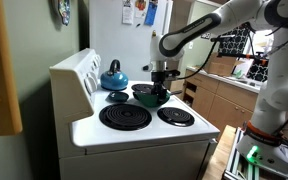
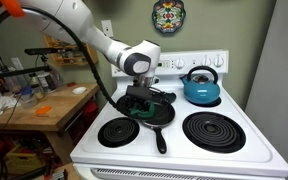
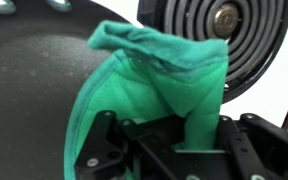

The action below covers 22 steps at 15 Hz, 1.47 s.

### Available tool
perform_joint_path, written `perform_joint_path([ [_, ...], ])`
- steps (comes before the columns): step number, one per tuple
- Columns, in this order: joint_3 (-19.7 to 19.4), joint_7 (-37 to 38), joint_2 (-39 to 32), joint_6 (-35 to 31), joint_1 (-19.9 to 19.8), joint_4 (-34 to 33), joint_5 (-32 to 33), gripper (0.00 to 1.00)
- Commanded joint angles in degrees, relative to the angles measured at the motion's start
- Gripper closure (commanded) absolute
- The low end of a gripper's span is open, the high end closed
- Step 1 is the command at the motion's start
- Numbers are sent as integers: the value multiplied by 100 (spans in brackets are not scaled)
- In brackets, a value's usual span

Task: Use the kitchen mitt to move the pan from the back right plate to the back left one

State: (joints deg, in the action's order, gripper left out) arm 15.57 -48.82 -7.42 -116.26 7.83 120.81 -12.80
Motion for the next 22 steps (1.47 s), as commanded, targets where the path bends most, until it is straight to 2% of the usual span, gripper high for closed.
perform_joint_path([
  [1,-49,-215,335,459,90,245,-168,100],
  [2,-80,-229,352,422,107,296,-33,100],
  [3,-78,-112,120,363,135,39,-89,100],
  [9,-96,-170,170,367,137,138,-80,100],
  [14,62,-447,149,508,311,232,-270,100],
  [22,219,-304,266,1083,576,509,-257,100],
])
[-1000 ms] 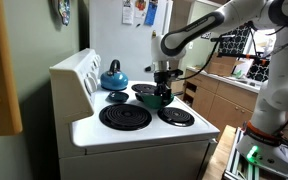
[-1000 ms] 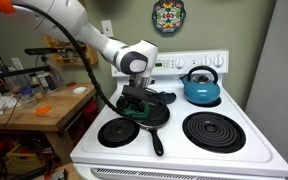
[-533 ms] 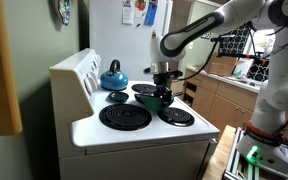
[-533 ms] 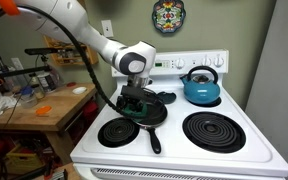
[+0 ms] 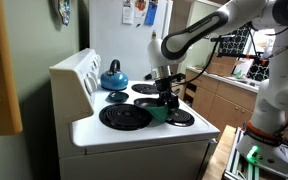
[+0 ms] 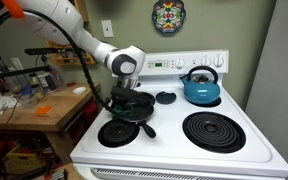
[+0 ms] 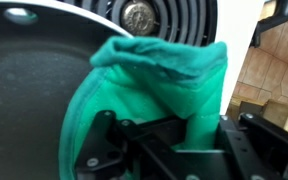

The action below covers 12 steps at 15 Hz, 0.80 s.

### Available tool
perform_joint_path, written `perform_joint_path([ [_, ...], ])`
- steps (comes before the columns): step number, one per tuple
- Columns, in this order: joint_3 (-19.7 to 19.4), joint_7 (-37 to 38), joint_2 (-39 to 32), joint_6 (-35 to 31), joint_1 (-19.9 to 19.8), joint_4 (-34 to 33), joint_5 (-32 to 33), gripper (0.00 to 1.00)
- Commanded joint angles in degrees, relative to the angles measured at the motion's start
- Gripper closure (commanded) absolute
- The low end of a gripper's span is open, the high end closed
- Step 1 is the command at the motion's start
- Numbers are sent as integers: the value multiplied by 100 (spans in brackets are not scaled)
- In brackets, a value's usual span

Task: Use the kitchen mitt to move the pan from the back right plate to the back left one

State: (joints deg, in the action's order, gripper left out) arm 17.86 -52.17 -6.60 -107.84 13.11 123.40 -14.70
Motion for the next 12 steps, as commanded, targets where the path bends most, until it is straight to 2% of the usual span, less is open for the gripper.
perform_joint_path([
  [1,-18,39,191,316,47,283,-81,100],
  [12,-60,343,534,534,73,715,99,100],
])
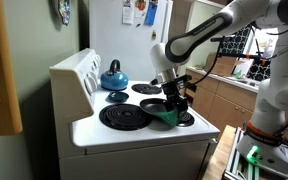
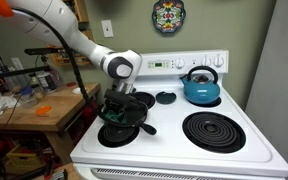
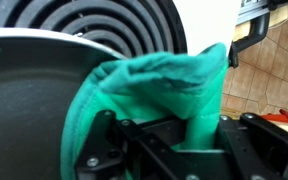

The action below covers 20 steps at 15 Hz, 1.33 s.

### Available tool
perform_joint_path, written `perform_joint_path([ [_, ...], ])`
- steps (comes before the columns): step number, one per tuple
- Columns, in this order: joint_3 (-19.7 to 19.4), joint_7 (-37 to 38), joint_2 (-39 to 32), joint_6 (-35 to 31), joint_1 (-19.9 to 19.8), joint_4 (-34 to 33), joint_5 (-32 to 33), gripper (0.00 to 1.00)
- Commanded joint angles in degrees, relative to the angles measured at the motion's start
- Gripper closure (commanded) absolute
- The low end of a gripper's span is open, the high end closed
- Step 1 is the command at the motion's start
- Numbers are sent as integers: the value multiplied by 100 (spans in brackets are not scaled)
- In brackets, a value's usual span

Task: Use the kitchen mitt to move the pan from the back right plate to the back left one

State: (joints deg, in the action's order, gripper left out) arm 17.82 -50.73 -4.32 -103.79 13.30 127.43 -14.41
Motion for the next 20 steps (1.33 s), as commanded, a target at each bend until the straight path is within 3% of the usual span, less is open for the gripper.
perform_joint_path([
  [1,-65,185,336,137,49,371,62,100],
  [14,-227,218,728,291,37,861,6,100],
  [20,-297,189,851,-27,32,920,62,100],
])
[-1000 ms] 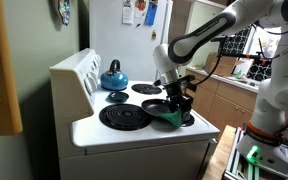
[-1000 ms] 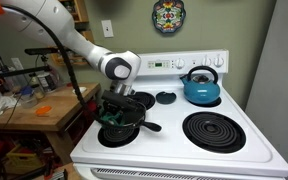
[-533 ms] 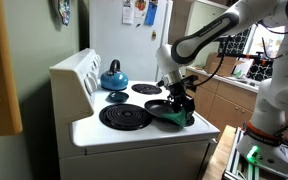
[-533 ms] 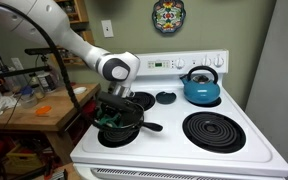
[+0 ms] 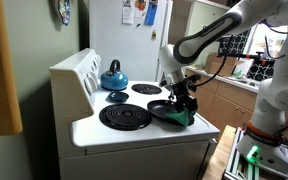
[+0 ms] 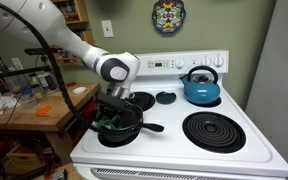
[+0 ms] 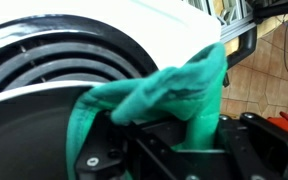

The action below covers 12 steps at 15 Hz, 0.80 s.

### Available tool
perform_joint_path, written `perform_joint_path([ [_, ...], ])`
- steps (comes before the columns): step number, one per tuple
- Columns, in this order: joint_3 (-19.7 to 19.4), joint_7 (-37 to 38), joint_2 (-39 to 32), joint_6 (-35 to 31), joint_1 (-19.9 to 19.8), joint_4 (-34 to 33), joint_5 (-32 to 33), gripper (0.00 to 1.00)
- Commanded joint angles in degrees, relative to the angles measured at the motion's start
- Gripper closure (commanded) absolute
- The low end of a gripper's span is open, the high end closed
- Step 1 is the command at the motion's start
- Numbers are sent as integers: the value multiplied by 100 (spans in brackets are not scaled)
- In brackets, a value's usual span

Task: Use the kitchen mitt to move the pan from the back right plate to the back left one

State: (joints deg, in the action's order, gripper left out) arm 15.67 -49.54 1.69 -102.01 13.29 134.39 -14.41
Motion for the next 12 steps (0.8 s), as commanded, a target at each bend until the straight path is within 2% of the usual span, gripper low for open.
perform_joint_path([
  [1,-87,65,272,-228,36,223,70,100],
  [5,-96,59,413,-307,63,243,17,100],
  [12,-148,13,459,-69,60,494,-241,100],
])
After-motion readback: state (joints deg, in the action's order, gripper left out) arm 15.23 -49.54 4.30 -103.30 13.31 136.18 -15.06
